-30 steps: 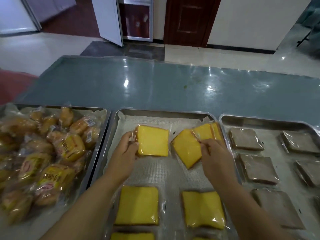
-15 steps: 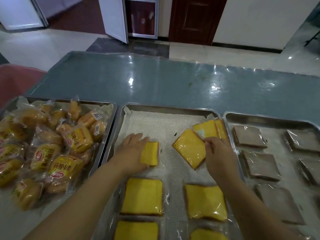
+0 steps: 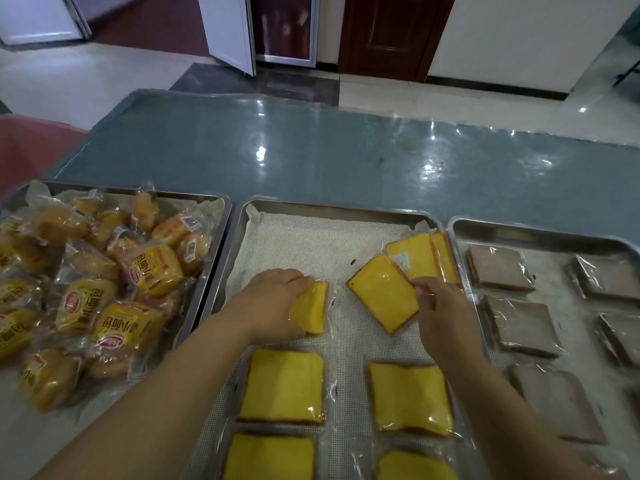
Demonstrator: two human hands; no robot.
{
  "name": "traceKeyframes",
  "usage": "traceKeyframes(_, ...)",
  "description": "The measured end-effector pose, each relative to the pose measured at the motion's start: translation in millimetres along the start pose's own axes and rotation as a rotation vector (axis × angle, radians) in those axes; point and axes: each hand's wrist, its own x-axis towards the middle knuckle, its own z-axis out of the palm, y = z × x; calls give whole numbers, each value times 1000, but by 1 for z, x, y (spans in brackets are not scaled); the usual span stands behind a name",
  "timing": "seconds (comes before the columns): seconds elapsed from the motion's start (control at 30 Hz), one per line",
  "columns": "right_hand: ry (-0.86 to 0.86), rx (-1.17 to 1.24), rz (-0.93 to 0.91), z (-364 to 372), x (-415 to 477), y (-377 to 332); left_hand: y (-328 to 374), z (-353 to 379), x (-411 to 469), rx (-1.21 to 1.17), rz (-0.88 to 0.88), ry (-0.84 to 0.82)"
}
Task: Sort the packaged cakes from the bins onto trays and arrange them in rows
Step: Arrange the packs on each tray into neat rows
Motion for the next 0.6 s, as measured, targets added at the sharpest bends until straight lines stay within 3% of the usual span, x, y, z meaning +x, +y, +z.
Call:
traceKeyframes(0.33,-11,9,7,-3,-3,-4,10,2,13,51,-15,-69)
traceKeyframes(0.43,-8,24,8,-3,-2,-3,6,4,10,-51,-39,-91)
traceKeyframes(0.6,96,56,-46,-3,2,-9,-5,-3,-4,-388,-150,178)
